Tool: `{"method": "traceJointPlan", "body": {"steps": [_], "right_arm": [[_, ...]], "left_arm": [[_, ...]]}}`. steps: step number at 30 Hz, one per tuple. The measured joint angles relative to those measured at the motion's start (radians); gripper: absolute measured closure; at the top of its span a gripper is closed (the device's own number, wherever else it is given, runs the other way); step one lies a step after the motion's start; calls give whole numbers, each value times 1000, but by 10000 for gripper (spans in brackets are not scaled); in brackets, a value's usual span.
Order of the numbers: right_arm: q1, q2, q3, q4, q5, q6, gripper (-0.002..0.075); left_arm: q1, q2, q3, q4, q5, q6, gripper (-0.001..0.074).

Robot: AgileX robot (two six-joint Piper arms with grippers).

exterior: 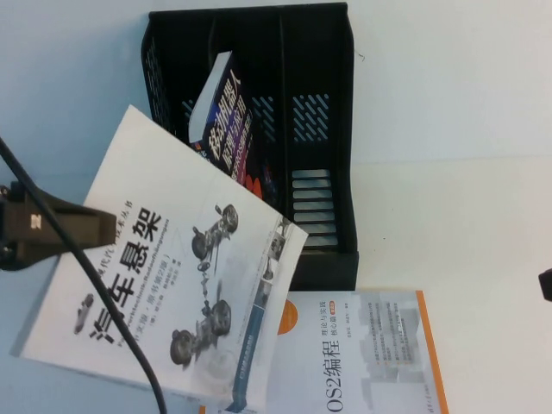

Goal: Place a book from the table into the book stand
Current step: Pick up the book with your left arm, then place the book on the book shelf

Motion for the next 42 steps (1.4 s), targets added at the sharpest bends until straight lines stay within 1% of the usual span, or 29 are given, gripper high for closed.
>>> {"method": "traceJointPlan", "body": {"steps": [10,14,19,29,39,42], "right_arm": [[0,0,2,-11,0,0,728],[0,0,21,-18,-4,0,728],[0,0,62,-33,-22,-3,728],[0,0,68,-33,-35,-3,728],[0,0,68,-33,-35,-3,728],[0,0,68,-33,-35,0,728]], "left_arm": [[0,-35,-327,70,63,-177,617],[0,-35,-456,78,63,-211,618],[0,-33,-571,155,42,-290,619],[0,45,-609,290,-57,-361,620],[0,154,-611,330,-169,-380,620],[0,176,-618,348,-180,-386,620]]}}
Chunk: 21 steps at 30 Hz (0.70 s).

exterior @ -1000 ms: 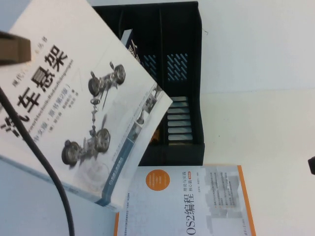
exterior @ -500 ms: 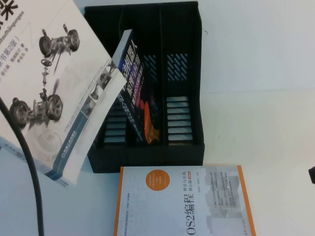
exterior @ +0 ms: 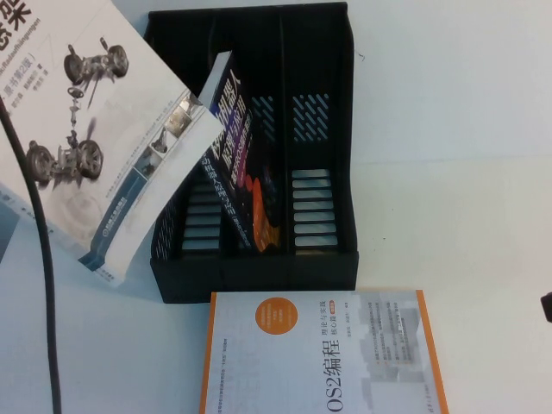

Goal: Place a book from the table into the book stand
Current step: Place the book on the book shelf

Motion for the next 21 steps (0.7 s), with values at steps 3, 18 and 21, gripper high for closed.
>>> {"method": "traceJointPlan", "body": {"steps": [3,18,21], "right_arm": [[0,0,0,0,-2,0,728],[0,0,0,0,-32,4,728],[0,0,0,0,-32,4,728]], "left_arm": [[0,27,-18,12,0,1,620],[0,48,-197,-122,-74,-36,620],[0,53,-197,-122,-74,-45,620]]}}
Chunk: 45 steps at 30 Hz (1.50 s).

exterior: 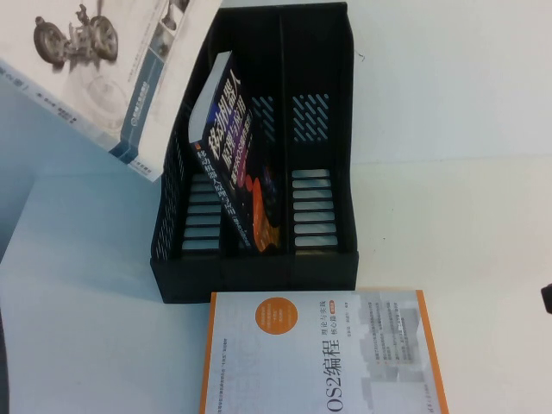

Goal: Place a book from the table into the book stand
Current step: Place the book on the book shelf

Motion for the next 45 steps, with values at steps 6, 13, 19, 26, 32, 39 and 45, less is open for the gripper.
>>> {"method": "traceJointPlan", "body": {"steps": [6,13,19,26,32,39,45], "right_arm": [[0,0,0,0,13,6,728],[0,0,1,0,29,21,728],[0,0,1,0,29,23,728],[0,0,1,0,29,25,728],[0,0,1,0,20,27,728],[0,0,1,0,-11,27,728],[0,0,1,0,-23,27,728]], "left_arm": [[0,30,0,57,-14,-17,620],[0,86,0,52,-38,-30,620],[0,140,0,13,-49,-53,620],[0,182,0,22,-89,-55,620],[0,210,0,21,-94,-64,620],[0,244,0,2,-98,-79,620],[-41,256,0,55,-111,-79,620]]}}
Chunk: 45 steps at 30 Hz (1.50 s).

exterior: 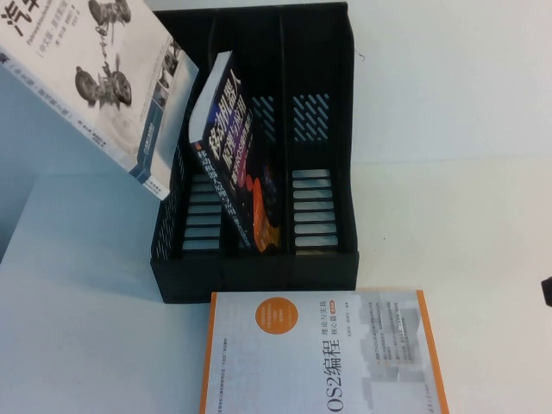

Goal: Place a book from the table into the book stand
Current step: Place the book on the book shelf

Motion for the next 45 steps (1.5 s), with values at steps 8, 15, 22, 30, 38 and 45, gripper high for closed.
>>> {"method": "traceJointPlan", "body": {"steps": [8,15,22,30,38,45], "right_arm": [[0,0,0,2,-7,0,728],[0,0,0,20,-7,0,728],[0,0,0,23,-7,0,728],[0,0,0,25,-13,0,728],[0,0,0,27,-15,0,728],[0,0,1,27,-15,0,728]], "left_arm": [[-164,44,0,220,-51,-84,620],[-249,91,0,361,-75,-130,620],[-290,130,0,418,-76,-136,620],[-307,167,0,438,-90,-138,620],[-307,199,0,476,-93,-99,570],[-307,186,-6,466,-129,-94,267]]}}
